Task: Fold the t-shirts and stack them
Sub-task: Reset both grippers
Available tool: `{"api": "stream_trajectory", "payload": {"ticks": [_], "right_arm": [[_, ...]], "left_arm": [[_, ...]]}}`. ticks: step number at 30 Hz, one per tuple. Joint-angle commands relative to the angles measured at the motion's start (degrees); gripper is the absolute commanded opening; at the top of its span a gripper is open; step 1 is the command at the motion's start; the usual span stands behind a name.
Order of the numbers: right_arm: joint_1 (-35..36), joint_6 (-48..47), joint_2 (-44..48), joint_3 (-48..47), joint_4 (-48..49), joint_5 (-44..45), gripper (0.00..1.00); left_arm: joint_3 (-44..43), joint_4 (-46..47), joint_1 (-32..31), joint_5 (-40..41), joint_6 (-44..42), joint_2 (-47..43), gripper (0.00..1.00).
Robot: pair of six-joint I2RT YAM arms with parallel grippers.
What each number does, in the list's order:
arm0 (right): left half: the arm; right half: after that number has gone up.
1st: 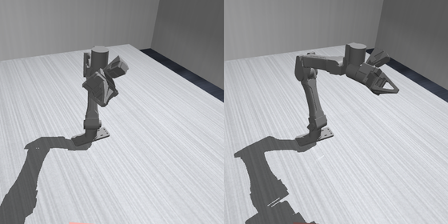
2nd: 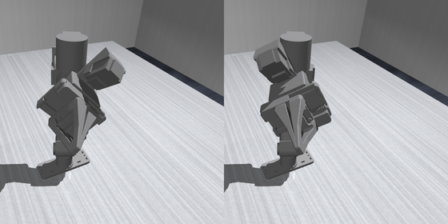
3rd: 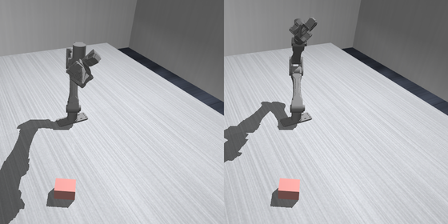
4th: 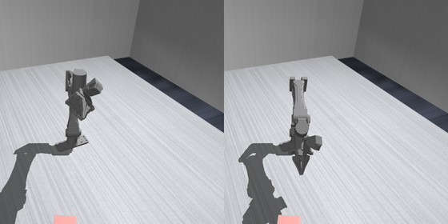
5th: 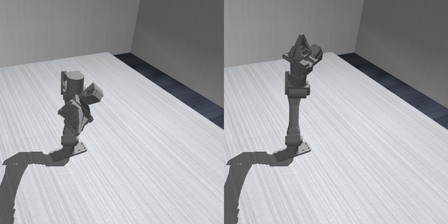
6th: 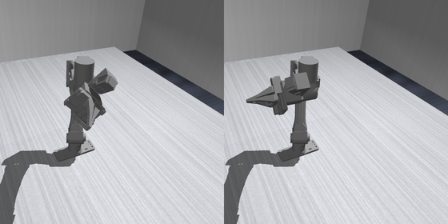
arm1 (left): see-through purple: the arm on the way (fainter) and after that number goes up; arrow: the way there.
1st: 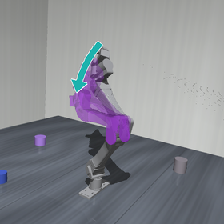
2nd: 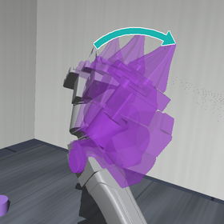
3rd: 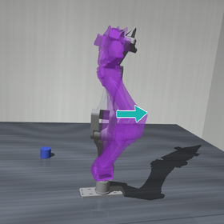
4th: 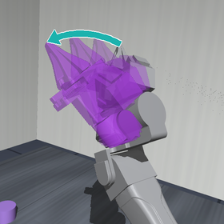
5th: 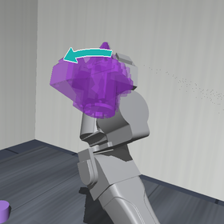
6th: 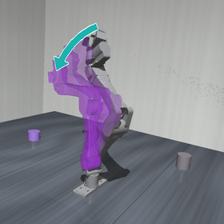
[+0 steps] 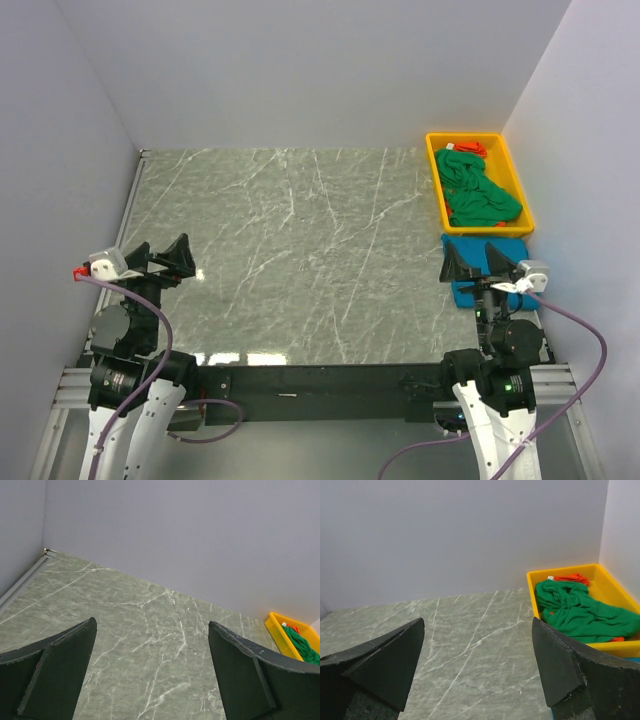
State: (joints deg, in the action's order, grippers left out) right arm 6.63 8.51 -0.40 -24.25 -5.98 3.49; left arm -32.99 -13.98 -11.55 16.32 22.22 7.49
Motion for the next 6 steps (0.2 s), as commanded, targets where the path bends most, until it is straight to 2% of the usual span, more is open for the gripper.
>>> {"api": "stream_trajectory", "payload": {"ticks": [1, 6], "right_arm": [[0.5, -0.3, 3.8, -2.6, 1.4, -1.5, 0.94], [0.5, 0.2, 1.8, -3.9, 0.6, -2.0, 0.94]], "left_arm": [[0.6, 2.8, 0.1, -1.1, 0.6, -0.1, 1.00], [0.7, 3.1, -0.4, -0.7, 0.8, -1.2, 0.99]]}}
